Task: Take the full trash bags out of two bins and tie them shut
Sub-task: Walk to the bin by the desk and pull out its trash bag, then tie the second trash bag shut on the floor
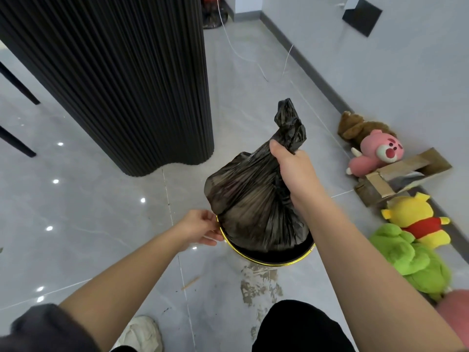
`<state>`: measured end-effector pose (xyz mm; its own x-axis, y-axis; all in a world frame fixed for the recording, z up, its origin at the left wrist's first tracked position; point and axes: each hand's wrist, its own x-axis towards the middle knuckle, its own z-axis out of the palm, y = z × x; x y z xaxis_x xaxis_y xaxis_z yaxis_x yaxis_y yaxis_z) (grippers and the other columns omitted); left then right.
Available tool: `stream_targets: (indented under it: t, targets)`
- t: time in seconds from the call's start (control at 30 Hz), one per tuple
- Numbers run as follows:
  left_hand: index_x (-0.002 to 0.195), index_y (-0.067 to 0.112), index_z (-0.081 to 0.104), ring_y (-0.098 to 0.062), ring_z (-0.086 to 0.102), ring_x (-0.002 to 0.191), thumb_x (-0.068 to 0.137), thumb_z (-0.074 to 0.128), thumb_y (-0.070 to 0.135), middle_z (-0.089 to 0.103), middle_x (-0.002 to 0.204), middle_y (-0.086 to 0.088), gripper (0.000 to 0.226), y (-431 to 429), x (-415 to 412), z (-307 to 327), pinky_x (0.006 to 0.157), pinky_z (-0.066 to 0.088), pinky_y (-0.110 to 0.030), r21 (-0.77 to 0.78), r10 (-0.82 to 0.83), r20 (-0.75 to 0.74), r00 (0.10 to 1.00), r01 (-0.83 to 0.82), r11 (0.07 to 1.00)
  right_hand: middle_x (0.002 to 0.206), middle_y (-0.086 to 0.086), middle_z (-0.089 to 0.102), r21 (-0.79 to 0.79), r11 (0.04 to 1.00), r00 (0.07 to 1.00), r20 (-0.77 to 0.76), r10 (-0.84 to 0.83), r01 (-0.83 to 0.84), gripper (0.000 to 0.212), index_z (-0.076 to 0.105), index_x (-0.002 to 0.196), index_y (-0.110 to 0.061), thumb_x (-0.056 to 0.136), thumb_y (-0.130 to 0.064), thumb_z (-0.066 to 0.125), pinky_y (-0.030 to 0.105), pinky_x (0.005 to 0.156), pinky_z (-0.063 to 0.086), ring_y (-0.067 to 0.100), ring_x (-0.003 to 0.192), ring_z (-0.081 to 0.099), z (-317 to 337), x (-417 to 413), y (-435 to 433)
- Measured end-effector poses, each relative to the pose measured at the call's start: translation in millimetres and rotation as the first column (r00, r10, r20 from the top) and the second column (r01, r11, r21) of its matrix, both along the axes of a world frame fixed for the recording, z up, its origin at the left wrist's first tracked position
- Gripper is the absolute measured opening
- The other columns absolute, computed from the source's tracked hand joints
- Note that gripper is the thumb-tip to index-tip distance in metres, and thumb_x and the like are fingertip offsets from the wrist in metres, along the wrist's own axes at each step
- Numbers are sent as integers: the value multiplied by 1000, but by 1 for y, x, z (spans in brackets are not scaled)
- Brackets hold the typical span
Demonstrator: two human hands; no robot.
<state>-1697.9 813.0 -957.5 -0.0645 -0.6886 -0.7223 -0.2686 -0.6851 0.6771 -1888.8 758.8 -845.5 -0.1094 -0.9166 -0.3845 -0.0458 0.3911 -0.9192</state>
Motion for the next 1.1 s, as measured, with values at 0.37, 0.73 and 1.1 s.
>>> stream_targets:
  t: [0.37, 0.73, 1.1]
  targets:
    - [146, 31, 14, -17, 51, 119, 81, 71, 22, 41, 137, 2, 87, 27, 39, 92, 85, 55, -39, -323, 32, 42, 999, -17, 946, 103, 4, 70, -153, 976, 986, 32, 162, -156, 33, 64, 106, -14, 91, -42, 57, 41, 89, 53, 22, 94, 67, 75, 45, -5]
    - [148, 23, 14, -9, 32, 134, 78, 62, 15, 34, 145, 4, 85, 97, 120, 130, 104, 28, -26, -653, 497, 217, 840, -253, 713, 107, -1, 63, -3, 925, 906, 198, 374, -381, 45, 55, 111, -14, 86, -50, 61, 43, 97, 47, 22, 101, 60, 59, 152, 28]
    - [139, 33, 33, -5, 51, 115, 72, 70, 49, 53, 127, 17, 78, 86, 134, 17, 101, 41, -30, -457, -110, 611, 784, 462, 760, 103, 7, 70, 301, 825, 876, 99, 472, -478, 46, 64, 112, -9, 86, -48, 60, 33, 81, 55, 19, 92, 67, -81, 186, 73]
